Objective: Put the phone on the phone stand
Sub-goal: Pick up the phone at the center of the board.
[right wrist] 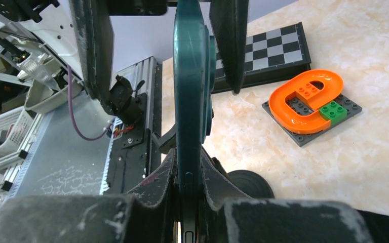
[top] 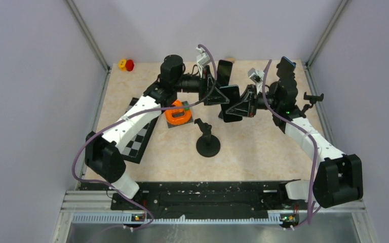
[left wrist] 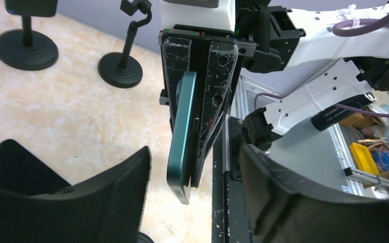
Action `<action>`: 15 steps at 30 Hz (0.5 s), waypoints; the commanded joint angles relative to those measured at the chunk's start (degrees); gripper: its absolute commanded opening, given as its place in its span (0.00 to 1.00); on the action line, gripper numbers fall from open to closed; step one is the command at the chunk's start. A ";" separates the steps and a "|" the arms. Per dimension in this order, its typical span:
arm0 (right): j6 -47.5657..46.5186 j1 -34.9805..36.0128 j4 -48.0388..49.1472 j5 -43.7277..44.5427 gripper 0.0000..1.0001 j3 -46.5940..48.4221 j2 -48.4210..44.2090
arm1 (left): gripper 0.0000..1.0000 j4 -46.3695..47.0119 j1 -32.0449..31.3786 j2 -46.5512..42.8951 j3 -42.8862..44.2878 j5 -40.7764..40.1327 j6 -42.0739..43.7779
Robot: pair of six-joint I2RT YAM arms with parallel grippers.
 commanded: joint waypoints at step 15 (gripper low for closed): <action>23.94 0.87 35.24 5.27 0.00 -7.23 -4.96 | 0.80 25.49 0.15 -3.82 -10.02 -2.71 -18.06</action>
